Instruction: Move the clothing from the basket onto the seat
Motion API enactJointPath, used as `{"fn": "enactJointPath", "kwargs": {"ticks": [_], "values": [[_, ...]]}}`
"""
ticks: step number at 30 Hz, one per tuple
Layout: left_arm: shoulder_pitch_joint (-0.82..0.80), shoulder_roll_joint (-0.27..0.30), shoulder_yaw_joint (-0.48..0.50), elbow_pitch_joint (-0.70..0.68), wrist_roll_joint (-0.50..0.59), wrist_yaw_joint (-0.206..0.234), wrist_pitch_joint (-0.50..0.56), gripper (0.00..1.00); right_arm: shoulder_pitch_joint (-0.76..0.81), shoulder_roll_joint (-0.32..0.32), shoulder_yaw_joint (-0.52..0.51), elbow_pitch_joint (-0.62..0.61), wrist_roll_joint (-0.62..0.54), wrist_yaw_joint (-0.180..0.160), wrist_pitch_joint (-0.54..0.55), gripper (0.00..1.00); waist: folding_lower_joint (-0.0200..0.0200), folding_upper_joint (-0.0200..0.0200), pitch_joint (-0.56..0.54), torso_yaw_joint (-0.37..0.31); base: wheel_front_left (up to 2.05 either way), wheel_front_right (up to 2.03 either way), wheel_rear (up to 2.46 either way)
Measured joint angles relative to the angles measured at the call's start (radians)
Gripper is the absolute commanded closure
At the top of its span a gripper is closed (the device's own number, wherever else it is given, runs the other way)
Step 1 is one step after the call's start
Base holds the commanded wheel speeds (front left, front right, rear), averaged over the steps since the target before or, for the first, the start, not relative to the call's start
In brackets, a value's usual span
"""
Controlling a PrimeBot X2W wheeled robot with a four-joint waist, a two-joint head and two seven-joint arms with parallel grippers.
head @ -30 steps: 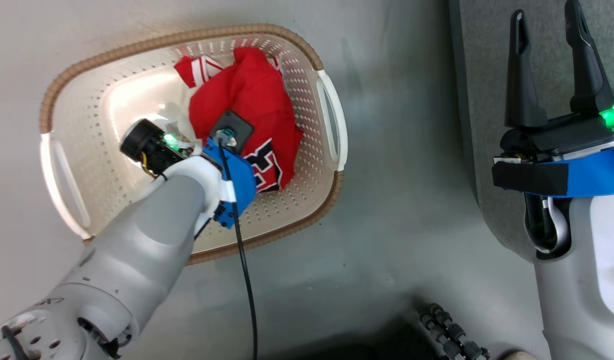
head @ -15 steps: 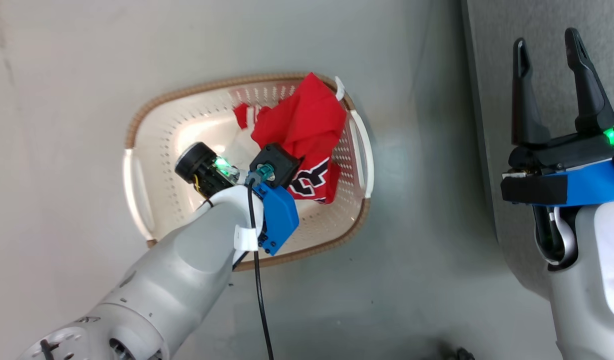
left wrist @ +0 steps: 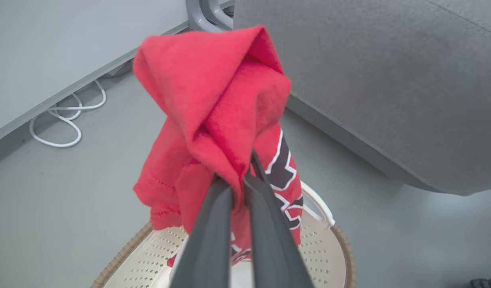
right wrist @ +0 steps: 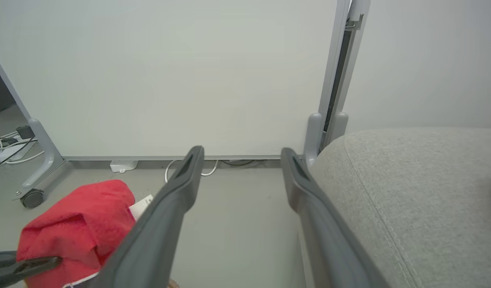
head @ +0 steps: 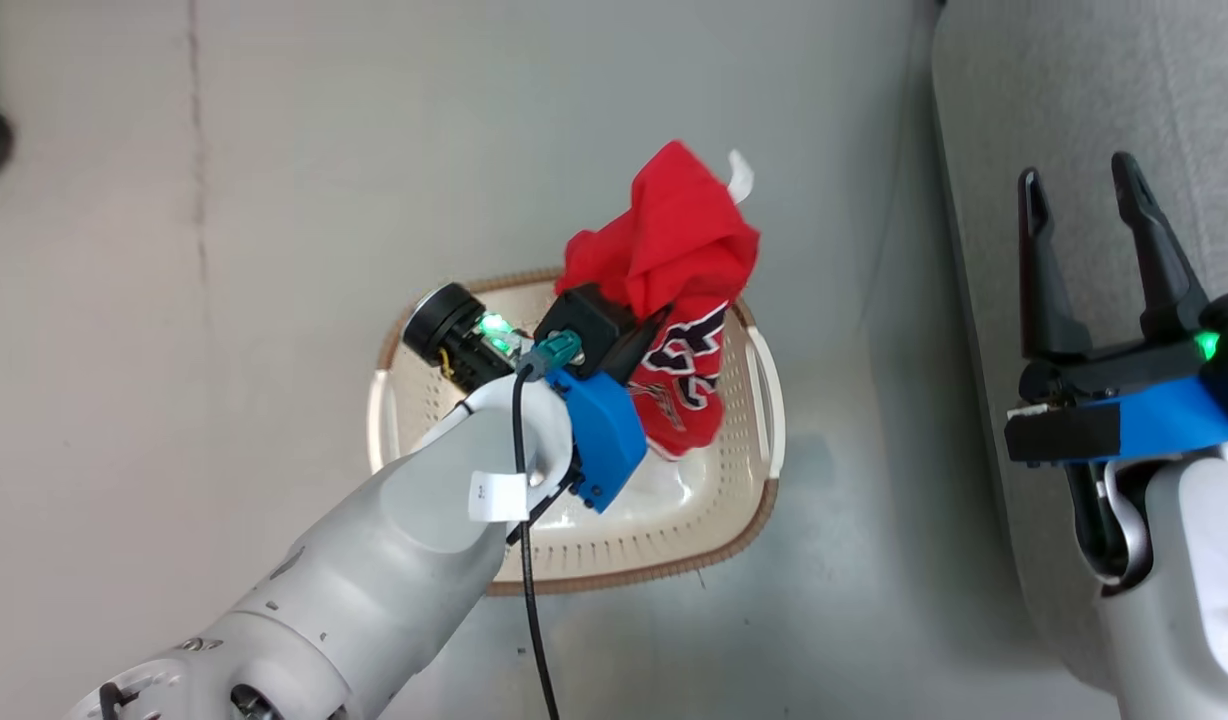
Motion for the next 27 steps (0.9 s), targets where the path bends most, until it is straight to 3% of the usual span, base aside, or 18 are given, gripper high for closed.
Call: {"fn": "enactJointPath", "kwargs": {"ticks": [11,27], "values": [[0.069,0.025,0.155,-0.104,0.102,0.0,-0.001,1.0,0.076,0.02,-0.01,0.044,0.003,0.0,0.0,0.0,-0.0001,0.0,-0.178,0.024,0.0,0.0,0.0],[0.157,0.034,0.288,-0.212,0.19,0.0,-0.001,1.0,0.17,0.039,-0.021,0.096,0.005,0.0,0.0,0.0,0.0,0.0,-0.393,0.052,0.0,0.0,0.0]]}}
